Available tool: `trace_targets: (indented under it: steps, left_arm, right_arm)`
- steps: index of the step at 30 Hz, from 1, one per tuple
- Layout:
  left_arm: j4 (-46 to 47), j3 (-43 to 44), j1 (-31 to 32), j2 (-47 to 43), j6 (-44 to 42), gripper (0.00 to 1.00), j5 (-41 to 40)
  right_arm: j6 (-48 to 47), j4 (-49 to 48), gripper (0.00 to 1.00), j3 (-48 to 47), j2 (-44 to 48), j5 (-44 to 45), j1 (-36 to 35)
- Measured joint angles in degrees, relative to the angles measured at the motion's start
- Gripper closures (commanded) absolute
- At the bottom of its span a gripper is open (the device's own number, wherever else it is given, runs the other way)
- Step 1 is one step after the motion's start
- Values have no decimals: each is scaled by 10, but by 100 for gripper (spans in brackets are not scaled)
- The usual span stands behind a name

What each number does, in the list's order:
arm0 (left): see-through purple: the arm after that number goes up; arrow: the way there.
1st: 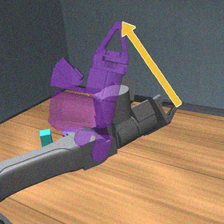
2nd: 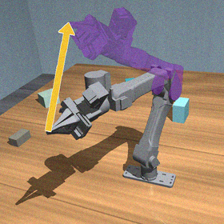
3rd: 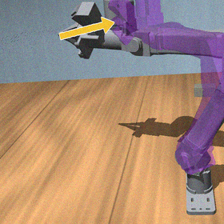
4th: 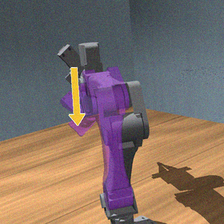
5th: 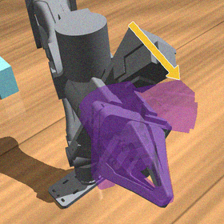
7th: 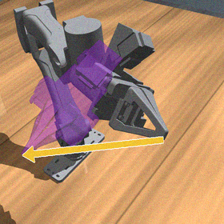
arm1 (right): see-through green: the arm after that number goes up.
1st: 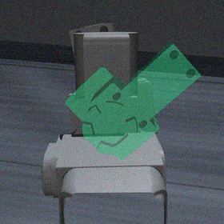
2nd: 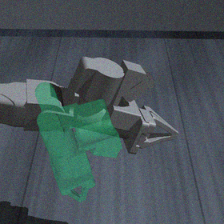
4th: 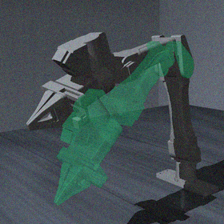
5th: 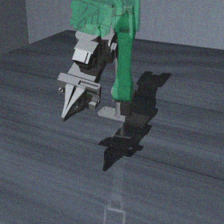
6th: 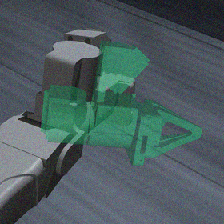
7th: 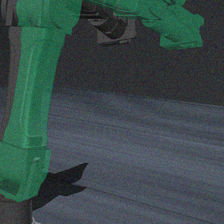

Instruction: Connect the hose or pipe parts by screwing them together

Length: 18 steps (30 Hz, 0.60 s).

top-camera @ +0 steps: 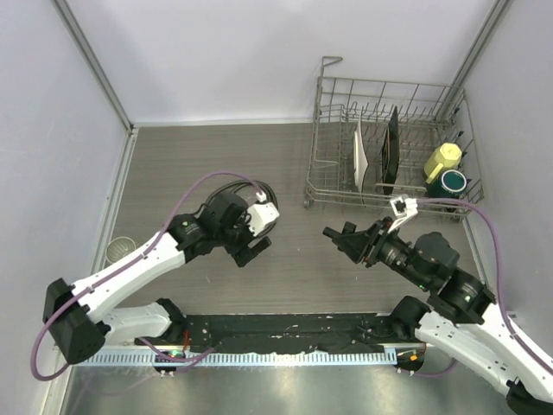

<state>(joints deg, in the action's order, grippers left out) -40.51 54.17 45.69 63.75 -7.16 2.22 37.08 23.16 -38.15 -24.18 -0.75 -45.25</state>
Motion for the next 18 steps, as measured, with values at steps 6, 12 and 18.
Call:
trace_targets:
  steps: [6, 12, 18]
  left_arm:
    - [6, 0, -1, 94, -155, 15, 39]
    - [41, -16, -49, 131, -105, 25, 70]
    - [67, 25, -120, 158, 247, 21, -7]
  right_arm:
    - [-19, 42, 99, -42, 38, 39, 0]
    - [-38, 74, 99, -53, 65, 59, 0]
    - [-46, 102, 99, -53, 65, 69, 0]
